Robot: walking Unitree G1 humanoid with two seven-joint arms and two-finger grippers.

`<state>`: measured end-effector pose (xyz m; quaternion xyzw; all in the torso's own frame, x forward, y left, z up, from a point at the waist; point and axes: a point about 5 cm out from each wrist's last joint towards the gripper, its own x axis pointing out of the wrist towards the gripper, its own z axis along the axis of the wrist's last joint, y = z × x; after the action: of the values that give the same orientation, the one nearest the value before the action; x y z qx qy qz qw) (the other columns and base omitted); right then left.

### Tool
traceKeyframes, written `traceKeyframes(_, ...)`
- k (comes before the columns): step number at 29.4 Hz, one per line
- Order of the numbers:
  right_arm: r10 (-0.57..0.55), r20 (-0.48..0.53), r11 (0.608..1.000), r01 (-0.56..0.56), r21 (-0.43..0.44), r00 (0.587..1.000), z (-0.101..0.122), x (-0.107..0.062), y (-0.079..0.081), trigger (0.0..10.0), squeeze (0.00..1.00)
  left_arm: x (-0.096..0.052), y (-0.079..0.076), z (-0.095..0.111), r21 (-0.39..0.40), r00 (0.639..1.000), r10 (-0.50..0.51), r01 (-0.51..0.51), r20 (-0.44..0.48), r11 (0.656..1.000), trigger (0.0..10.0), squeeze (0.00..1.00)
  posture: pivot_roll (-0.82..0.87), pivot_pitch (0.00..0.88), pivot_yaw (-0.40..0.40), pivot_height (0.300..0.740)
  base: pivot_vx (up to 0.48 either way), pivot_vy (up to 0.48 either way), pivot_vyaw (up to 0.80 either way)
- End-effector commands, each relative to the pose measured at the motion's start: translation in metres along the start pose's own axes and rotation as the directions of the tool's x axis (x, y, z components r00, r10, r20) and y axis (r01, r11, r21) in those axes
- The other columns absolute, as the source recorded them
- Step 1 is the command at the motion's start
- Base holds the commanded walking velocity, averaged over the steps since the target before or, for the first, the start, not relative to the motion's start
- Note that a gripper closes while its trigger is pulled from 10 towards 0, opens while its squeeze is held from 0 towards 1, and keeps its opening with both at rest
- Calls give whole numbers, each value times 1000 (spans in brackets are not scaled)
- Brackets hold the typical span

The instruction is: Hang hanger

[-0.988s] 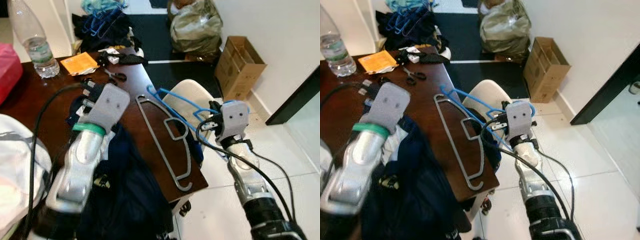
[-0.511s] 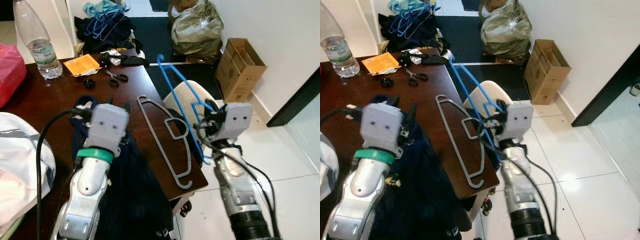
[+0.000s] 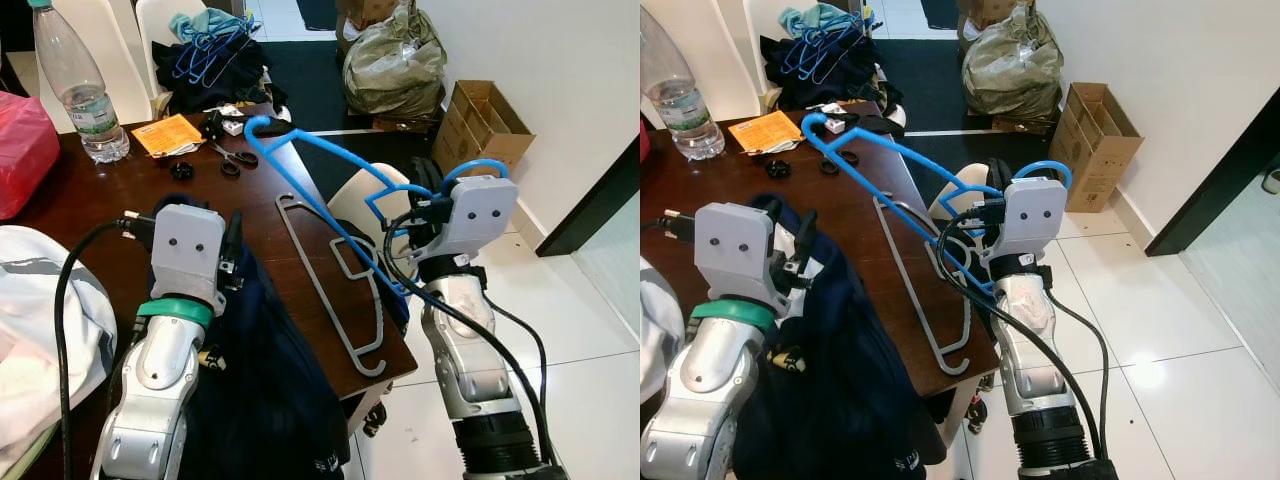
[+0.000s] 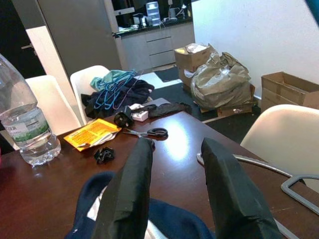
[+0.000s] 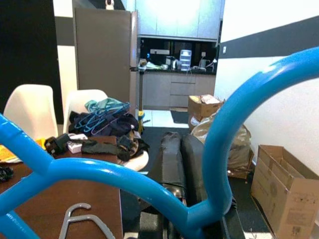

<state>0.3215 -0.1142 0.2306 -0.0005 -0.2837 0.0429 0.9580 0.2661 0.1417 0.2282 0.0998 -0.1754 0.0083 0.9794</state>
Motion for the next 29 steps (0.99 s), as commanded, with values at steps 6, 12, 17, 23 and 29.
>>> traceKeyframes(6, 8, -18, 1000, -8, 1, 1000, -1, -4, 4, 10000, 0, 0, -2, -4, 4, 1000, -10, 10, -26, 1000, 10000, 0, 8, 83, 41, 740, -289, 0, 0)
traceKeyframes(12, 13, -29, 1000, -13, -2, 999, -3, -5, 4, 10000, 0, 1, -2, -3, 4, 1000, -10, 10, -27, 1000, 10000, 0, 9, 83, 43, 740, -367, 0, 0)
traceKeyframes(17, 14, -34, 1000, -14, -4, 999, -4, -5, 4, 10000, 0, 1, -2, -4, 5, 1000, -9, 9, -27, 1000, 10000, 0, 9, 82, 43, 740, -379, 0, 0)
traceKeyframes(23, 18, -42, 1000, -19, -6, 999, -4, -6, 5, 10000, 0, 1, -2, -4, 6, 1000, -9, 10, -29, 1000, 10000, 0, 7, 83, 44, 740, -376, 0, 0)
traceKeyframes(29, 22, -51, 1000, -23, -9, 998, -5, -6, 5, 10000, 0, 1, -2, -4, 6, 999, -11, 11, -30, 1000, 10000, 0, 6, 83, 42, 740, -366, 0, 0)
